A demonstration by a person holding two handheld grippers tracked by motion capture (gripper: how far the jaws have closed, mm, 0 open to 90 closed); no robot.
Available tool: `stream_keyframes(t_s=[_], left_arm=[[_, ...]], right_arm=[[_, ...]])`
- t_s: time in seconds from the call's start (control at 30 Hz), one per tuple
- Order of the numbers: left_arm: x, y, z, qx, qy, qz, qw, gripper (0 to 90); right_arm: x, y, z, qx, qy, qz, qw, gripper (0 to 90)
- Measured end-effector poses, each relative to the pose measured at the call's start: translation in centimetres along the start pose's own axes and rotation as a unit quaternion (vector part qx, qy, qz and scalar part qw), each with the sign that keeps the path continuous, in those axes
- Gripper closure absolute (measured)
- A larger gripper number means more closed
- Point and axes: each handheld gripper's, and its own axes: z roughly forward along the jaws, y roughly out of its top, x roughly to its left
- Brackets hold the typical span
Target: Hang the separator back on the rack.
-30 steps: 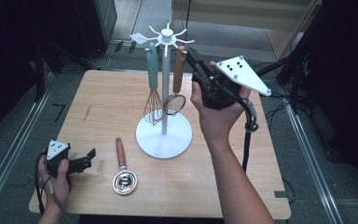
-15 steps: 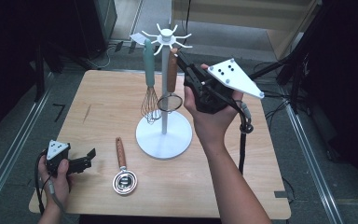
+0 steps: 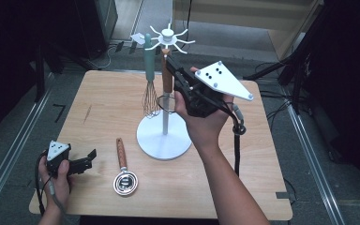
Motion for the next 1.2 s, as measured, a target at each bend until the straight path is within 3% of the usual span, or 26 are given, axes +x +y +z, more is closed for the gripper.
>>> stream_keyframes(t_s=[0.27, 0.5, 0.63, 0.87, 1.0, 1.1, 1.2], left_arm=[[0.0, 0.0, 0.0, -0.003, 0.000, -0.001, 1.0000, 0.0], [-0.2, 0.0, -0.2, -0.002, -0.007, 0.005, 1.0000, 0.0], [-0.4, 0.0, -0.4, -0.001, -0.011, 0.011, 0.9999, 0.0], [-1.3, 0.1, -0.8, -0.005, -0.042, 0.015, 0.9990, 0.0], [-2.0, 0.0, -0.9, -0.001, -0.056, 0.023, 0.9982, 0.0], [-2.4, 0.0, -0.9, 0.004, -0.060, 0.028, 0.9978, 0.0], [-2.8, -0.1, -1.0, 0.009, -0.061, 0.030, 0.9977, 2.4]], right_arm=[[0.8, 0.0, 0.8, 0.006, 0.012, -0.007, 0.9999, 90.0], [0.5, -0.5, 0.5, 0.005, 0.009, -0.006, 0.9999, 89.2], [-0.2, -1.3, 0.0, 0.012, 0.005, -0.006, 0.9999, 85.0], [-1.3, -3.0, -1.0, 0.024, 0.000, -0.001, 0.9997, 74.6], [-1.7, -4.0, -1.7, 0.030, -0.002, -0.011, 0.9995, 67.2], [-1.9, -4.9, -2.1, 0.037, -0.008, -0.023, 0.9990, 61.0], [-2.3, -5.7, -2.6, 0.043, -0.015, -0.019, 0.9988, 57.5]])
